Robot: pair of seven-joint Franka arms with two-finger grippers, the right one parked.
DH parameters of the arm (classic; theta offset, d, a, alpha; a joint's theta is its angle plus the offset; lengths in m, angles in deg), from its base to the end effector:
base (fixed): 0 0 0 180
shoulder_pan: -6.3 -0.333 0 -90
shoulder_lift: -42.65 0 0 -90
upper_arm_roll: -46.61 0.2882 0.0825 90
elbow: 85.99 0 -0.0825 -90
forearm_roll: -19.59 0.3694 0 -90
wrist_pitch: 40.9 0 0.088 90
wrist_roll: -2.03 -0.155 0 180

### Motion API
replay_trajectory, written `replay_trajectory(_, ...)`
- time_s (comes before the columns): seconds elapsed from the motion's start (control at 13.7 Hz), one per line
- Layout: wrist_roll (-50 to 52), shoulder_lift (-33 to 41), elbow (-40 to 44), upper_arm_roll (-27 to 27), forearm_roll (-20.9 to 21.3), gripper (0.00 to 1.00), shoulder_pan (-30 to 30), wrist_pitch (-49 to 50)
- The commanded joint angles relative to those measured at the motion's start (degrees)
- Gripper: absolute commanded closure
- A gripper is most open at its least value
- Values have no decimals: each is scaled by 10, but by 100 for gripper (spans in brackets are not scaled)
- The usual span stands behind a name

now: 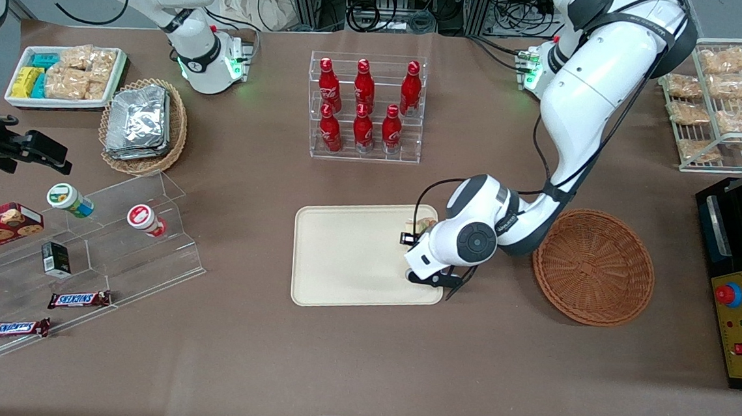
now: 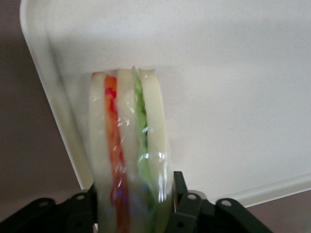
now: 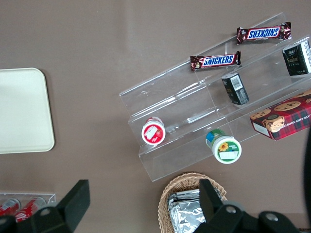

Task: Place sandwich from basket to tray
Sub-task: 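Open the left gripper to release the sandwich on the tray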

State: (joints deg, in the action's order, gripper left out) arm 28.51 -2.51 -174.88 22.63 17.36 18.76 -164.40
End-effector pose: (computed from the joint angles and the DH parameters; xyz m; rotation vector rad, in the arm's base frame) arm 0.5371 -0.3758 0.1500 2.8952 -0.0811 -0.4057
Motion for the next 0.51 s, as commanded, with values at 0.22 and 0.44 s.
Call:
replay_trajectory(0.22, 11, -6, 19, 6, 9, 9, 7, -9)
replay_trajectory(0.44, 12, 17, 21, 11, 9, 9, -2, -8)
